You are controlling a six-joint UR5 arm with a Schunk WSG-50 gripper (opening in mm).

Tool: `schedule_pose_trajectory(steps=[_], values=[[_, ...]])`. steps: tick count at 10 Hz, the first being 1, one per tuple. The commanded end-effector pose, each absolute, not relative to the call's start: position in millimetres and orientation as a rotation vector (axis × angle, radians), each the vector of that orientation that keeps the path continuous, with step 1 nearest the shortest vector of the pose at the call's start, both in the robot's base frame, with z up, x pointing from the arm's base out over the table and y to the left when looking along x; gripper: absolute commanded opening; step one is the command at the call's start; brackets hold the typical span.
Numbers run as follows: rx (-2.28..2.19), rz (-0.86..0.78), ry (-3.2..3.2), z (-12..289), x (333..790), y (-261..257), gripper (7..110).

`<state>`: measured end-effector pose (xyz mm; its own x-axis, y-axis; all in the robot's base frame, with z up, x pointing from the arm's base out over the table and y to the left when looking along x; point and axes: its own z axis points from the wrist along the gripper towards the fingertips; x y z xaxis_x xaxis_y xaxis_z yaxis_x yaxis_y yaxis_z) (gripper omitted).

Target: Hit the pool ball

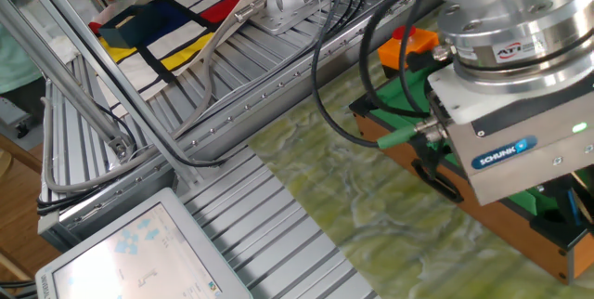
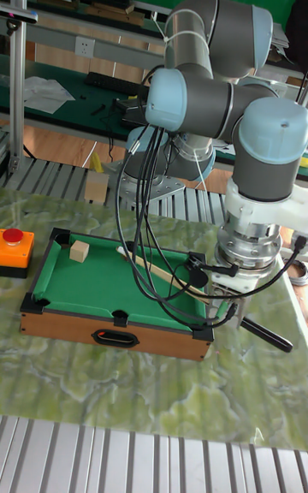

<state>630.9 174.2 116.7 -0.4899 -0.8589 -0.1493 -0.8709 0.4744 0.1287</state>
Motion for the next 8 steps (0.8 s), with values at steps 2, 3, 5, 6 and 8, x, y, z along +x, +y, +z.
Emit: schedule_pose_trajectory(steps=[2,3,5,6,8], values=[[-1.536,0.523,2.487,129,619,236,7],[-1.522,0.520,2.493,128,611,241,7],[-1.580,0.484,2.479,117,597,230,7],[-1.624,0.420,2.526,117,591,212,7],[-1.655,0.263,2.631,110,588,176,7]])
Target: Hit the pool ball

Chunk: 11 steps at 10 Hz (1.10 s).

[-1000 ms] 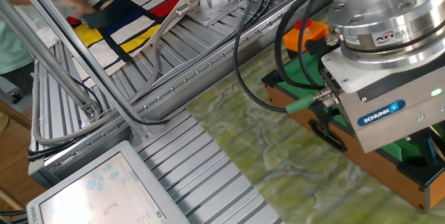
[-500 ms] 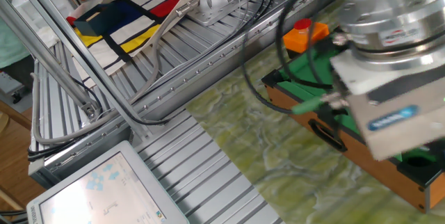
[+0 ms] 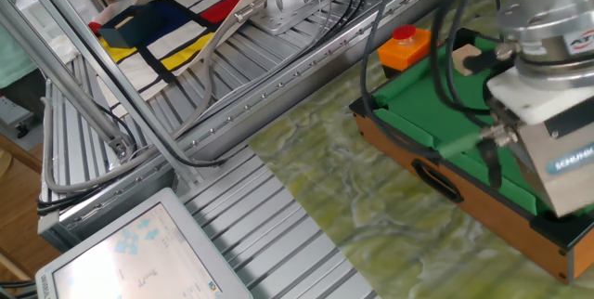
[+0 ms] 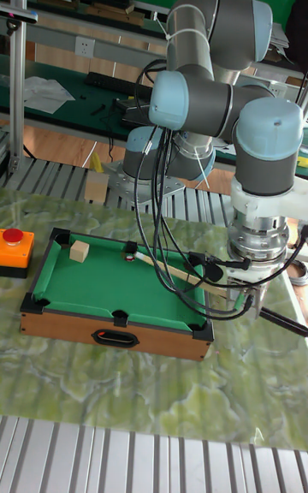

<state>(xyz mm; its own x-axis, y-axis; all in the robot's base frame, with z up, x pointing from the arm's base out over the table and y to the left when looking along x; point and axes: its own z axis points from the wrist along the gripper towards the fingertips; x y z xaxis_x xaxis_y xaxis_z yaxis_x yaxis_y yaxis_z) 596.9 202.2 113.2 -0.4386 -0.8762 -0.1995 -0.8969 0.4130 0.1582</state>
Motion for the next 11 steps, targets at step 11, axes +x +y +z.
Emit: schedule_pose_trajectory(steps=[11], values=[[-1.772,0.427,2.378,125,609,180,7]])
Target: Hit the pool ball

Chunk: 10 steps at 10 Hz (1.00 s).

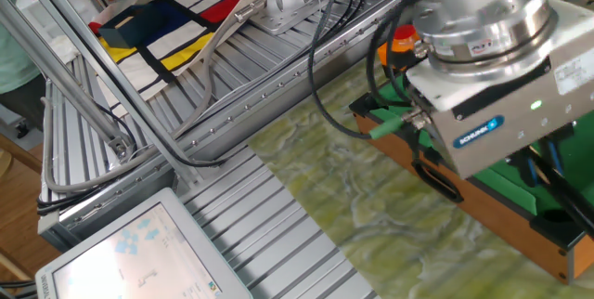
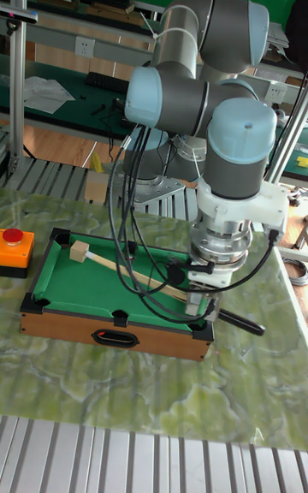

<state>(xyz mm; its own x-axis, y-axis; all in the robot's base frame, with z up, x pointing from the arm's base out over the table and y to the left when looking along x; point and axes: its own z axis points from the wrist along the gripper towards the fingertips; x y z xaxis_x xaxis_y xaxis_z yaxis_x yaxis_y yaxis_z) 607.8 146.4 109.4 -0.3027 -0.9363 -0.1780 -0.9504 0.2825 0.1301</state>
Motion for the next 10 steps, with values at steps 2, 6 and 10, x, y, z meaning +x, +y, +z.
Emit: schedule_pose_trajectory(steps=[2,6,10], values=[[-1.780,0.413,2.418,123,605,173,7],[-1.826,0.365,2.436,110,605,157,7],[-1.779,0.343,2.486,102,607,154,7]])
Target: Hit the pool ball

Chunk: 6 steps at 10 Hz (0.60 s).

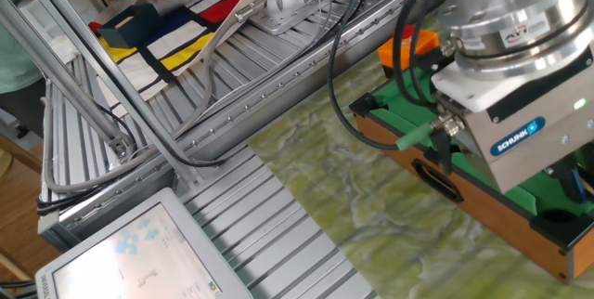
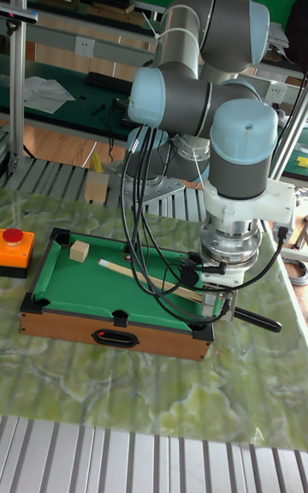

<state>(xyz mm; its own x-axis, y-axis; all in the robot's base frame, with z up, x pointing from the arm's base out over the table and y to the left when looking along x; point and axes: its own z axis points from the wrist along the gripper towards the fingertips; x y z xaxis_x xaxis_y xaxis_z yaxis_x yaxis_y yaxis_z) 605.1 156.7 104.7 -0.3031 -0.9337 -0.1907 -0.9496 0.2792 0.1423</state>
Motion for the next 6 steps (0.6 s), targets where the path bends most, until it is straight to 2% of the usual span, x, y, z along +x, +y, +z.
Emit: schedule_pose_trajectory(steps=[1,3,6], values=[[-1.784,0.317,2.504,101.1,606.4,148.7,7],[-1.797,0.365,2.471,103.1,604.1,156.9,7],[-1.789,0.334,2.481,101.9,607.2,152.8,7]])
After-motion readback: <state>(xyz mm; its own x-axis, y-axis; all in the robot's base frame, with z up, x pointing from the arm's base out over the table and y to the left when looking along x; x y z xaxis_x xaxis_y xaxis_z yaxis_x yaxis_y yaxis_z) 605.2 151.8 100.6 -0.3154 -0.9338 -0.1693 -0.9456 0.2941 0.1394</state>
